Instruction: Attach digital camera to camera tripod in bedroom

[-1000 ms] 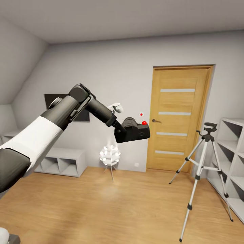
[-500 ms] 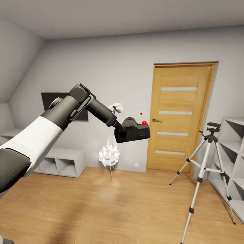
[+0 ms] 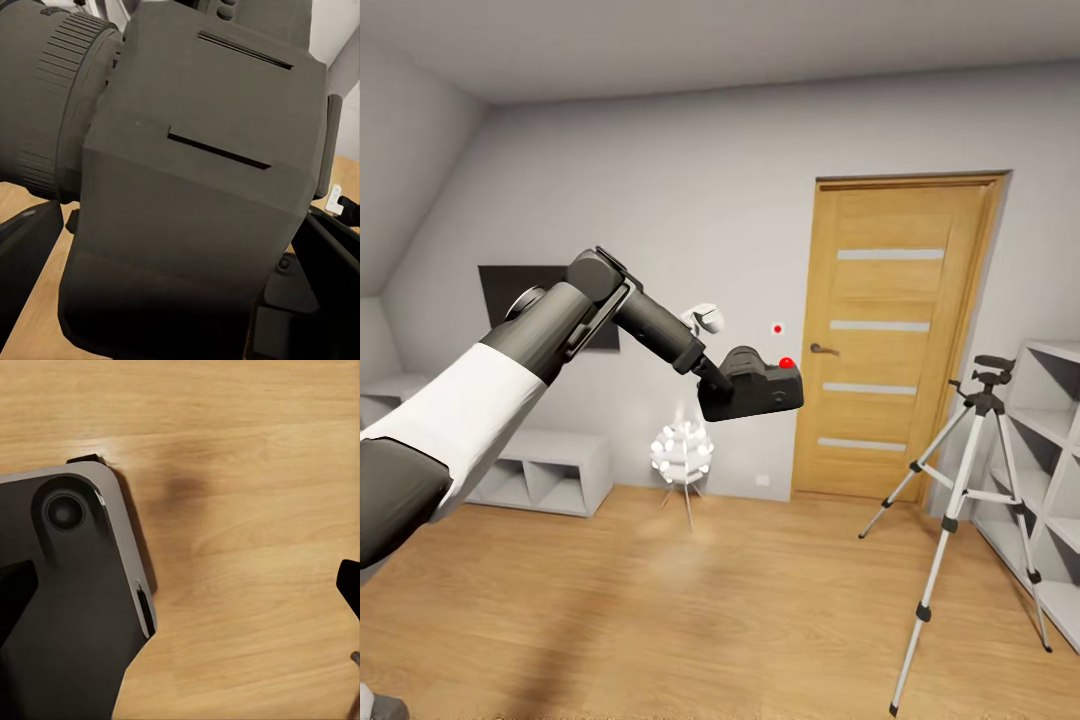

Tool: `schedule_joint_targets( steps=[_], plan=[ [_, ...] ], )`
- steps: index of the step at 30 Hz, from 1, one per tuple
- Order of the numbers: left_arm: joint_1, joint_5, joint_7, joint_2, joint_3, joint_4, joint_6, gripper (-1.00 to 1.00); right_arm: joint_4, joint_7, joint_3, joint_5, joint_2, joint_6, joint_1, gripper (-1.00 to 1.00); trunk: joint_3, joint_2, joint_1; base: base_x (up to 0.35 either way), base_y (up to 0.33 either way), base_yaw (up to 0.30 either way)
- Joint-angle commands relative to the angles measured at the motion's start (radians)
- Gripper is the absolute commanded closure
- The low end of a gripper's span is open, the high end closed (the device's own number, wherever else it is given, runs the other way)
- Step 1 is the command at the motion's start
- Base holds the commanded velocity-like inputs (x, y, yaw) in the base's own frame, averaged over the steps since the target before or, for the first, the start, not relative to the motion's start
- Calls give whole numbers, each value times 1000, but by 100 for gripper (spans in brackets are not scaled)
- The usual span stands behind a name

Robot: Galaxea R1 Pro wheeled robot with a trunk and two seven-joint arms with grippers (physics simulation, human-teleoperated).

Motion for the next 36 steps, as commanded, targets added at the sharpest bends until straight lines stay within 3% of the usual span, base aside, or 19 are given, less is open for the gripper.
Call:
schedule_joint_targets(
  steps=[1,9,36],
  plan=[
    [0,-10,-10,1,-1,-1,10,100,5,1,-3,-7,0,-9,-2,-100,-2,-1,0,0,-6,0],
    [0,-10,-10,1,-1,-1,10,100,5,0,-3,-7,0,-10,-2,-100,-5,-1,0,0,-151,0],
    [0,-10,-10,0,-1,-1,10,100,4,1,-4,-8,0,-10,-2,-100,-5,-1,0,7,-301,0]
  ],
)
